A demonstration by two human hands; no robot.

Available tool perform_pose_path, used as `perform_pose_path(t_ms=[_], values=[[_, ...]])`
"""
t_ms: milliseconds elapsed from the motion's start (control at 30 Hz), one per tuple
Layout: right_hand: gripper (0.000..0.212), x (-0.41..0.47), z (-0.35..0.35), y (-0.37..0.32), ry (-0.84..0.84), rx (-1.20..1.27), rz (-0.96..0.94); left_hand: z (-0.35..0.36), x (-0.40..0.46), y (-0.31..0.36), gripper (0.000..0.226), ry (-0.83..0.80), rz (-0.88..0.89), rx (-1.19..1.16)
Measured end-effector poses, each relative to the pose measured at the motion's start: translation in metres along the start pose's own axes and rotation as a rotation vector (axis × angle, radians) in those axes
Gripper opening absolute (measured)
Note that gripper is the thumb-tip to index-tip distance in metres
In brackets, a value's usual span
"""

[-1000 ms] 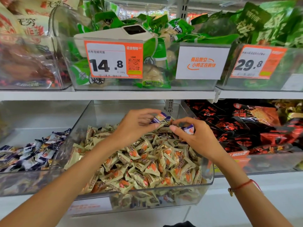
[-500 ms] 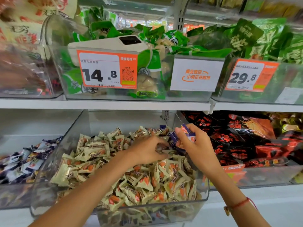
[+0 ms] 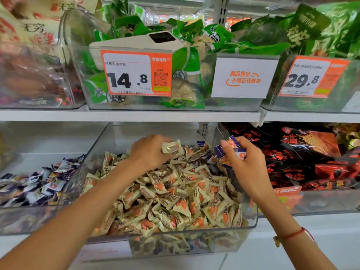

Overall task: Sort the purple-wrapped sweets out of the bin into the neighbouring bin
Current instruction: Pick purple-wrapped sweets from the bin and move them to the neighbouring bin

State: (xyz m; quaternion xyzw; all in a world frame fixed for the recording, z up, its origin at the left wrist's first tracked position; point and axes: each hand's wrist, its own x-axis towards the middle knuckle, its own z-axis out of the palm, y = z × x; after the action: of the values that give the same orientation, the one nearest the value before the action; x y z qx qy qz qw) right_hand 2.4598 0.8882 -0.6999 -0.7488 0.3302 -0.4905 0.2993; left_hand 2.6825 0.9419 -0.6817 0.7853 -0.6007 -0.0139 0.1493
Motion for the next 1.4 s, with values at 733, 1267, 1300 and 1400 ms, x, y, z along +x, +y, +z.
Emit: perform_pose_path(t_ms=[733,1267,1300,1400], values=[[0.017,0.005,0.0,0.001,0.004,-0.057,0.08,0.032,0.022,0.022,0.031,-0.354,0.213,0.067],[0.042,-0.008,-0.006,-0.021,-0.089,-0.089,-0.134,-0.015,-0.045,0.046,0.018,-0.001,0.197,-0.734],[0.043,-0.009,-0.007,-0.022,-0.081,-0.088,-0.141,-0.012,-0.045,0.051,0.019,-0.043,0.231,-0.791],[0.039,-0.008,-0.011,-0.021,-0.069,-0.083,-0.155,-0.007,-0.046,0.063,0.018,-0.103,0.336,-0.886]])
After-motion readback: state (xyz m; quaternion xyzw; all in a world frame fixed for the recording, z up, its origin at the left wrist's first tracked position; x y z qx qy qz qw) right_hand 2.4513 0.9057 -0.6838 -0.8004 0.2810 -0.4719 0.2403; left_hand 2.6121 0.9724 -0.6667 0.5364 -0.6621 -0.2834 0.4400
